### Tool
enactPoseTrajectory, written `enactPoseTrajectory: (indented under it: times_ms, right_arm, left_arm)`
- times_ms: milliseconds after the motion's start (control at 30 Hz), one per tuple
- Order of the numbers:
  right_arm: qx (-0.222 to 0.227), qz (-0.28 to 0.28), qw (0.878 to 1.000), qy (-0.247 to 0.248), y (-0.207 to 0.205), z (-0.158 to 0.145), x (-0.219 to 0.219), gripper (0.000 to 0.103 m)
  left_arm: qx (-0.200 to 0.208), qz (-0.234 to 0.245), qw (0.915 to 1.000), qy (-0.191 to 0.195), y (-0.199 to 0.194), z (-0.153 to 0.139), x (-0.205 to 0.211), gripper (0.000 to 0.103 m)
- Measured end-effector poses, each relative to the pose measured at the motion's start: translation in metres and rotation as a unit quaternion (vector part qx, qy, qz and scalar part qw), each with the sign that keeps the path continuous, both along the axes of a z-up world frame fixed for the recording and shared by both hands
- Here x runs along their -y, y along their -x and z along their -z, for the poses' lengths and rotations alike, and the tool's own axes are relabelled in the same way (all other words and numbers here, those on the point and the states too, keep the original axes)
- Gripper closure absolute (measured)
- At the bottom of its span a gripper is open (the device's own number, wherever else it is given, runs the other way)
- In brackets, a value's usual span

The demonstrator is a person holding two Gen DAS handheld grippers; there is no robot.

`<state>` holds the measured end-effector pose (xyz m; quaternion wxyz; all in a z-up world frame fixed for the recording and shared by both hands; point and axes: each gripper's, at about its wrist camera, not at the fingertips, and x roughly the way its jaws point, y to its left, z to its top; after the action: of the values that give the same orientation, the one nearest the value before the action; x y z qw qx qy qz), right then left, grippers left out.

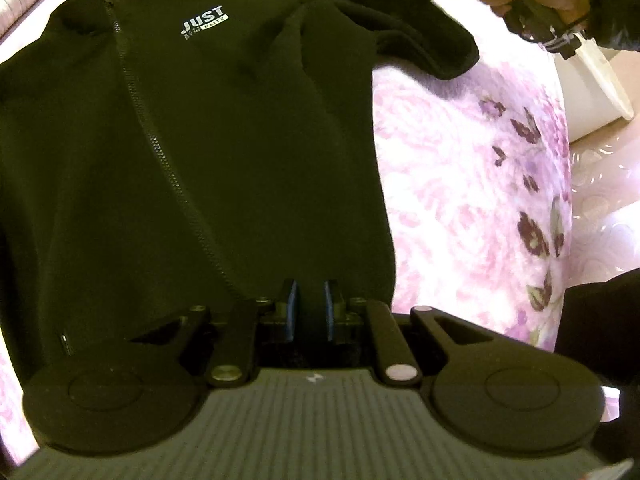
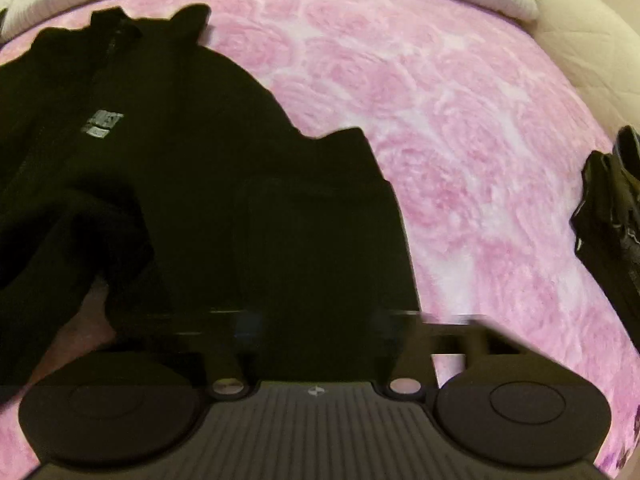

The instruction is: Fold clothes

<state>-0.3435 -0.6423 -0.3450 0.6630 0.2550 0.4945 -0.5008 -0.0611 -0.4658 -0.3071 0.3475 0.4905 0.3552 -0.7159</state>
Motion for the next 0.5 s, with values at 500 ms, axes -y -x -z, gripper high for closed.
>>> enactPoseTrajectory:
  times_ms: [500]
  right_arm:
    - [-0.009,0.369,0.913,0.173,0.220,-0.051,-0.098,0.078]
  left_arm:
    - [0.018,0.025,0.9990,-0.033,0.017,-0.002,-0.001,0.077]
